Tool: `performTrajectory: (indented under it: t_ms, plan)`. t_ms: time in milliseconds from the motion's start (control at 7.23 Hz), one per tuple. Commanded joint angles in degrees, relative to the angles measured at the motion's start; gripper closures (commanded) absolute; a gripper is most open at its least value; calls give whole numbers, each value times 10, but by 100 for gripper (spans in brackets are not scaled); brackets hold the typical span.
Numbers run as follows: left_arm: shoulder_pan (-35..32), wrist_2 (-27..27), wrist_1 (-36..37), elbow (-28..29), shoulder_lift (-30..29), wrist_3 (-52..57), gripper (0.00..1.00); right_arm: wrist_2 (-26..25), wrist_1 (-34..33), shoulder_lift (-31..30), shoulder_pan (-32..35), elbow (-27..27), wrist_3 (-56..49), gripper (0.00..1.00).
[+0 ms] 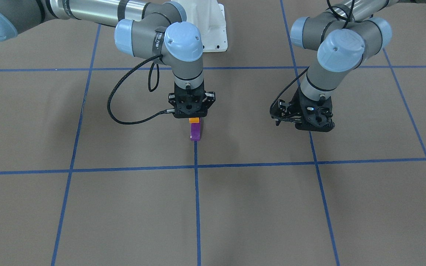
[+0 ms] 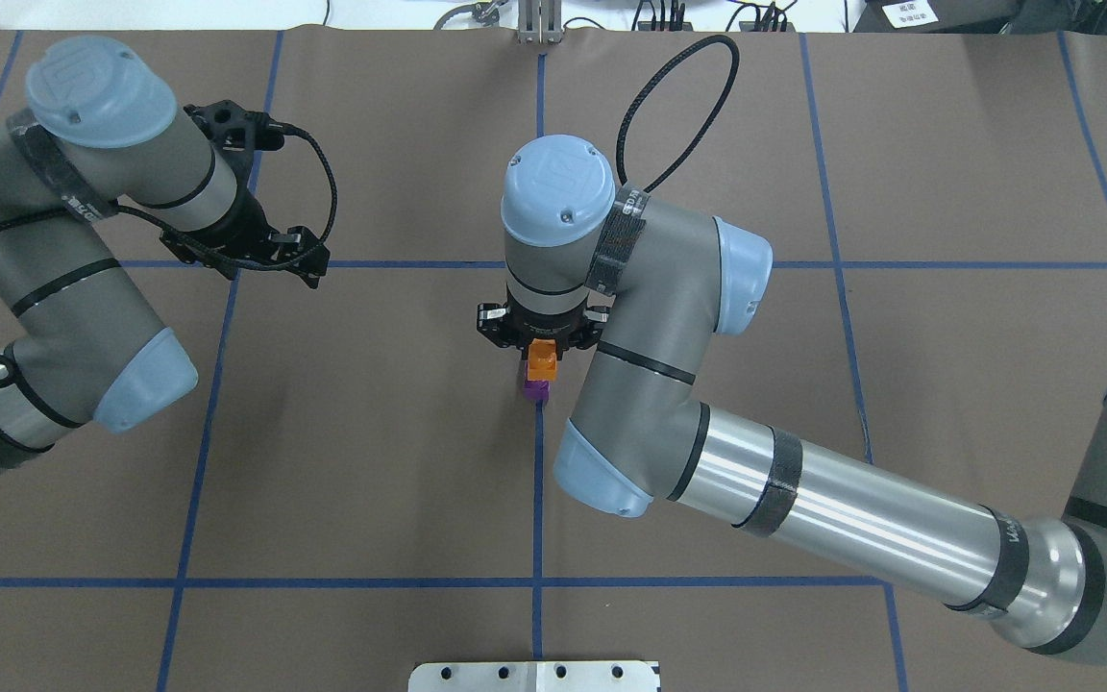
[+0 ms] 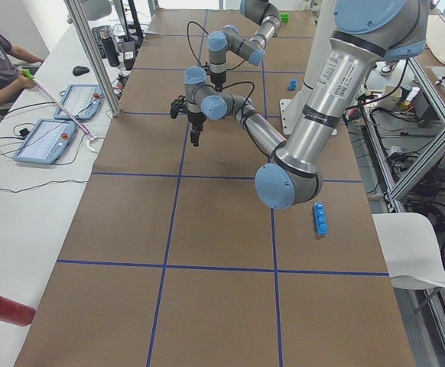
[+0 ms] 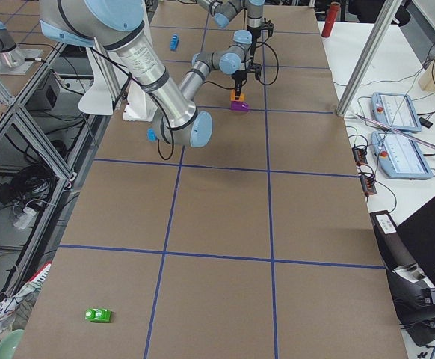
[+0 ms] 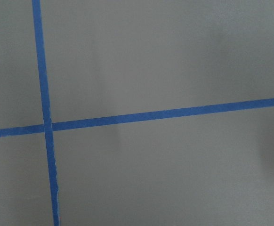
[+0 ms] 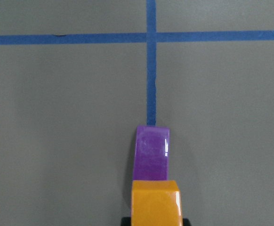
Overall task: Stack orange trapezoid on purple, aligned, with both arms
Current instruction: 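Align and lower the orange block onto the purple block with the right gripper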
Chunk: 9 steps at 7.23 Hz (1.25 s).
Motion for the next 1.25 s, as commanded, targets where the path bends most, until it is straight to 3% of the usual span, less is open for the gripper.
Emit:
performTrajectory:
  t_ms: [0, 1107]
  plan:
    - [0, 0, 0, -1, 0, 0, 0, 0, 3, 2, -1, -4, 4, 100]
    - [0, 1, 1, -4, 0, -3, 0, -3, 3, 5, -1, -11, 3, 100]
